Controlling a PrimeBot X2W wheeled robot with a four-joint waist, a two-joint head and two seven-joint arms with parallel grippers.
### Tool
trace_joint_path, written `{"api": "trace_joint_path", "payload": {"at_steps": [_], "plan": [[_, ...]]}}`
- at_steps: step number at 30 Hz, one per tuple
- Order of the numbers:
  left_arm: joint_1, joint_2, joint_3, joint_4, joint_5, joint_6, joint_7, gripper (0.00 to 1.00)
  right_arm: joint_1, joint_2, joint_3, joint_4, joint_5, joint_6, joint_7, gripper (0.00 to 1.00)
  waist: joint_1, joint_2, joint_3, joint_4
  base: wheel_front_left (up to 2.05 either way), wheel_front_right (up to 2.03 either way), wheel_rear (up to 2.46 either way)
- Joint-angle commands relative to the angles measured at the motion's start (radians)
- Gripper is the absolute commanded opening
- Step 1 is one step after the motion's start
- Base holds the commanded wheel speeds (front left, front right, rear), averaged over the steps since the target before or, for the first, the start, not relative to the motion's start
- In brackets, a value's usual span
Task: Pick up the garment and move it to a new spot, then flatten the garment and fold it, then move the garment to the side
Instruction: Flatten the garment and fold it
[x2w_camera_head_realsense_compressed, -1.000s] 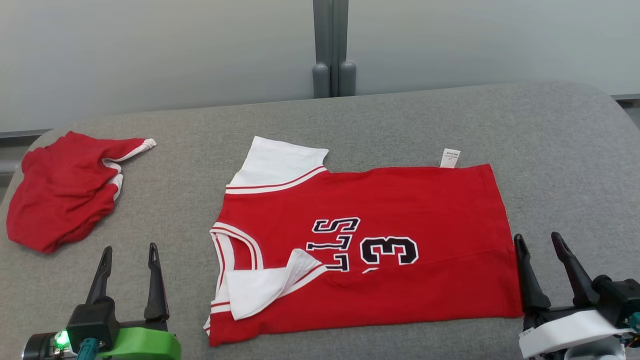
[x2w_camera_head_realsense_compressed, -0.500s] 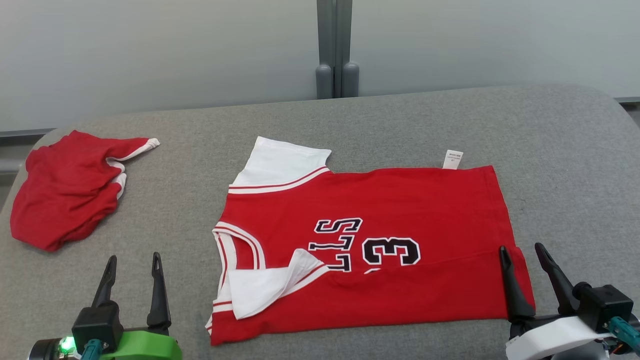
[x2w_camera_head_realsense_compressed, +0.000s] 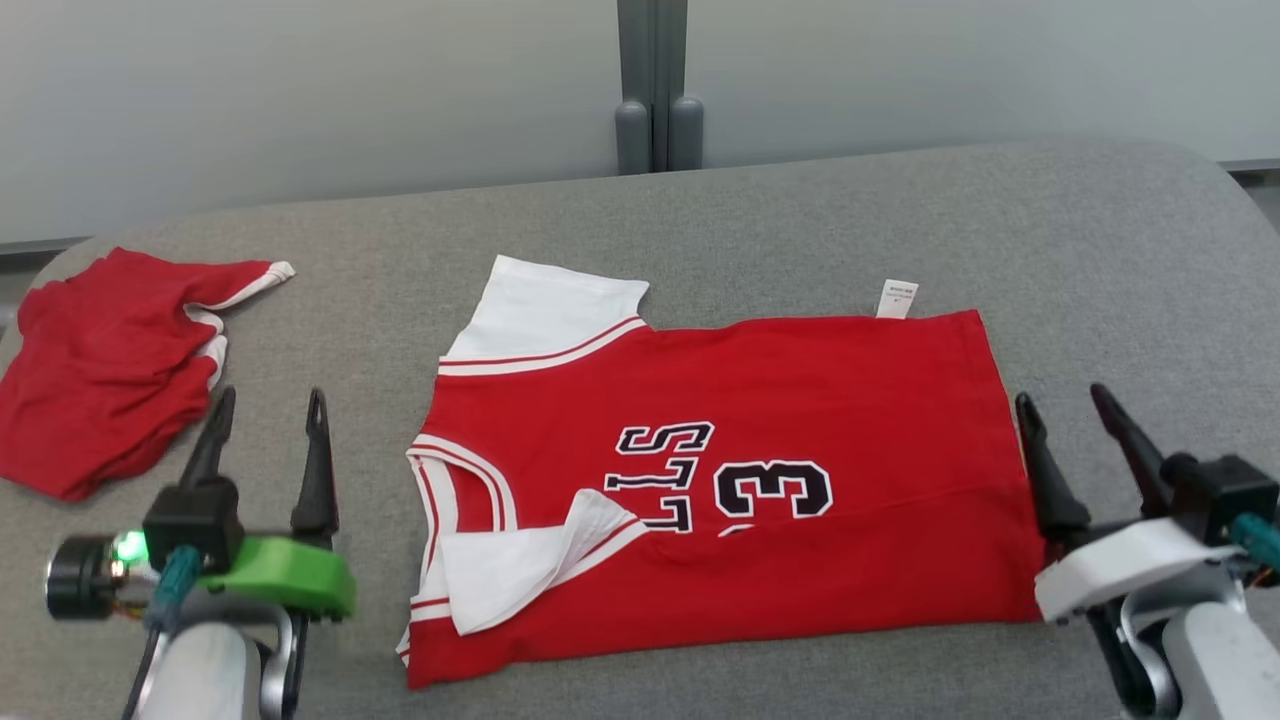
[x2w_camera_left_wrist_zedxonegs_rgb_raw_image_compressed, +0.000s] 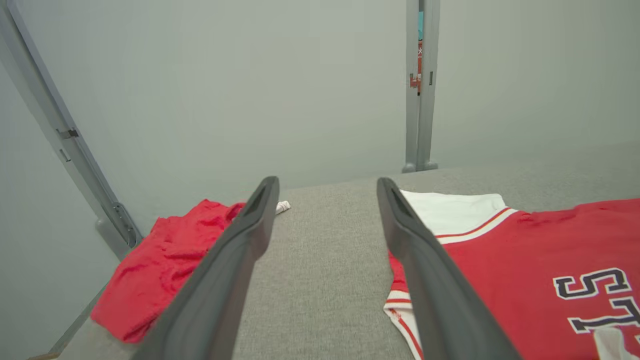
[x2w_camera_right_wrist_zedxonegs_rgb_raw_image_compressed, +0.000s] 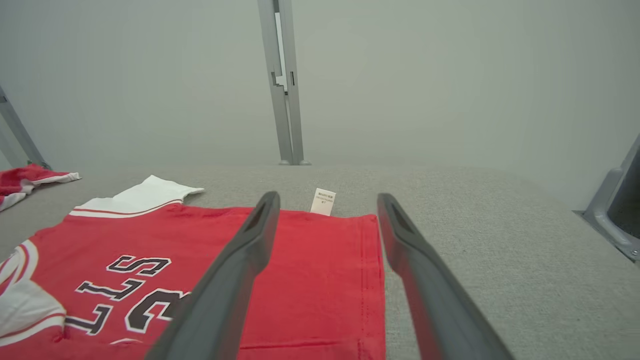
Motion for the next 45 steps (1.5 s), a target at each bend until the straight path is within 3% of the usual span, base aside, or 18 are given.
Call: {"api": "trace_joint_path", "payload": {"at_steps": [1, 9, 17, 22, 34, 45], "plan": [[-0.066, 0.019, -0.018, 0.018, 0.03, -0.012, -0.003, 1.0, -0.047, -0.02, -0.002, 0.019, -0.007, 0.0, 0.01, 1.0, 0.0, 0.0, 0.035, -0.019, 0.0, 0.0, 0.0], [-0.423, 0.048, -0.098, 0.179, 0.035, -0.055, 0.058, 1.0, -0.301, -0.114, 0.04, 0.149, 0.04, 0.0, 0.09, 1.0, 0.0, 0.0, 0.162, -0.055, 0.0, 0.0, 0.0], [-0.706, 0.073, -0.189, 0.371, 0.004, -0.073, 0.149, 1.0, -0.482, -0.177, 0.178, 0.271, 0.141, 0.0, 0.17, 1.0, 0.0, 0.0, 0.288, -0.1, 0.0, 0.0, 0.0], [-0.825, 0.071, -0.31, 0.484, -0.049, -0.071, 0.199, 1.0, -0.578, -0.215, 0.286, 0.341, 0.203, 0.0, 0.18, 1.0, 0.0, 0.0, 0.36, -0.119, 0.0, 0.0, 0.0], [-0.989, 0.095, -0.509, 0.7, -0.214, -0.072, 0.339, 1.0, -0.758, -0.256, 0.508, 0.454, 0.372, 0.0, 0.124, 1.0, 0.0, 0.0, 0.466, -0.146, 0.0, 0.0, 0.0], [-1.021, 0.086, -0.559, 0.802, -0.362, -0.072, 0.46, 1.0, -0.835, -0.271, 0.669, 0.518, 0.484, 0.0, 0.049, 1.0, 0.0, 0.0, 0.504, -0.155, 0.0, 0.0, 0.0]]}}
